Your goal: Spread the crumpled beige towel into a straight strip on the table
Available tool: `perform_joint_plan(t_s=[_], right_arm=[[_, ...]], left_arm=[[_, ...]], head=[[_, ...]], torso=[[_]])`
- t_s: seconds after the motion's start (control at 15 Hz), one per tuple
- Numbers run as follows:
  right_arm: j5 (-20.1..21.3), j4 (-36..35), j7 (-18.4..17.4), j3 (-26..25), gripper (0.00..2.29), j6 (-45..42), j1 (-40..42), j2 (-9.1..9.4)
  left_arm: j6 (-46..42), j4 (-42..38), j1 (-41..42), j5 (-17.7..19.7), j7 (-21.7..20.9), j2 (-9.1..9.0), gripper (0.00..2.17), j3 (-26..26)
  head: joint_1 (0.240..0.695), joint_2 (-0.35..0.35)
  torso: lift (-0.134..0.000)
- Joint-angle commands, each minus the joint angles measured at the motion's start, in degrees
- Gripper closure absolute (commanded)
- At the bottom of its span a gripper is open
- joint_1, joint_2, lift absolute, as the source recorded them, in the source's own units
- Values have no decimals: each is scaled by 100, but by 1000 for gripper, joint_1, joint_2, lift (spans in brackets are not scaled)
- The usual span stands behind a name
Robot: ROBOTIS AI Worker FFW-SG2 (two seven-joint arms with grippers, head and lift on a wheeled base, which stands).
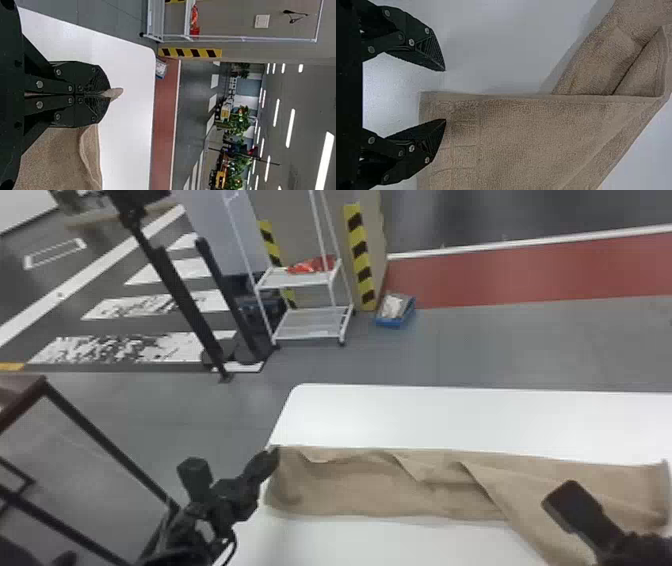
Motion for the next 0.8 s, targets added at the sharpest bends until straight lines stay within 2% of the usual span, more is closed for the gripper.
perform_joint_plan(t_s=[0.0,0.4,0.53,0.73], right_arm=[[35,7,-45,-20,508,39,-60,-3],[27,112,-45,6,508,198,-174,6],[18,174,-45,24,640,215,-209,6],[18,182,-36,24,643,215,-218,6]], left_arm=[[-19,18,0,15,-9,16,1700,9],[-107,79,0,59,-9,60,1700,0],[-107,79,0,59,-9,60,1700,0],[-89,79,0,50,-9,60,1700,0]], head=[[695,350],[695,350],[695,350],[695,350]], torso=[[0],[0],[0],[0]])
